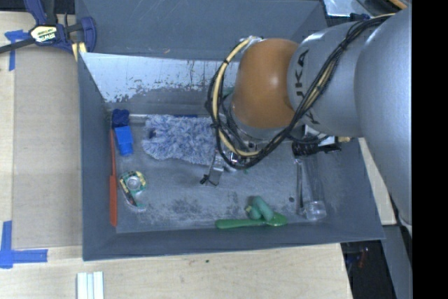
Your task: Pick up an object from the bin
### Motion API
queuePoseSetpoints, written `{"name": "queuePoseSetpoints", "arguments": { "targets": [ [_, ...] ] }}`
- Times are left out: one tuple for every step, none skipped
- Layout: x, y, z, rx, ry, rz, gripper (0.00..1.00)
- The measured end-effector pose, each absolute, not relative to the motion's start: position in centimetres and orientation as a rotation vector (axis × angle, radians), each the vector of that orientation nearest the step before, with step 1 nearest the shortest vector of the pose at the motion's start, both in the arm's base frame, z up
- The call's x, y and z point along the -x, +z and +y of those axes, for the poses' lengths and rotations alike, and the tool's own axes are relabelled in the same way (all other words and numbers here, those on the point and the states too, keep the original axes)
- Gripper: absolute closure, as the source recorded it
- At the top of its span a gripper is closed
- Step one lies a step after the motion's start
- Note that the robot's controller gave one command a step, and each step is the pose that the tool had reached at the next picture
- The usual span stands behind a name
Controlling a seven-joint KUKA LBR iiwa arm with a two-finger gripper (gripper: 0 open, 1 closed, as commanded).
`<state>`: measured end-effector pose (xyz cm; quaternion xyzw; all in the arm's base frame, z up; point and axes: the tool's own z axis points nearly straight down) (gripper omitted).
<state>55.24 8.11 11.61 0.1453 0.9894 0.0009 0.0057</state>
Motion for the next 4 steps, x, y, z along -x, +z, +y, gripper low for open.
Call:
{"name": "queuePoseSetpoints", "arguments": {
  "targets": [
    [-55.3, 11.6, 8.1, -0.458, 0.003, 3.096, 0.0],
    [-55.9, 10.5, 8.2, -0.451, 0.005, 3.093, 0.0],
    [-60.4, 9.2, 9.4, 0.263, -0.001, 3.109, 1.0],
    [-60.4, 9.2, 9.4, 0.263, -0.001, 3.109, 1.0]
  ]
}}
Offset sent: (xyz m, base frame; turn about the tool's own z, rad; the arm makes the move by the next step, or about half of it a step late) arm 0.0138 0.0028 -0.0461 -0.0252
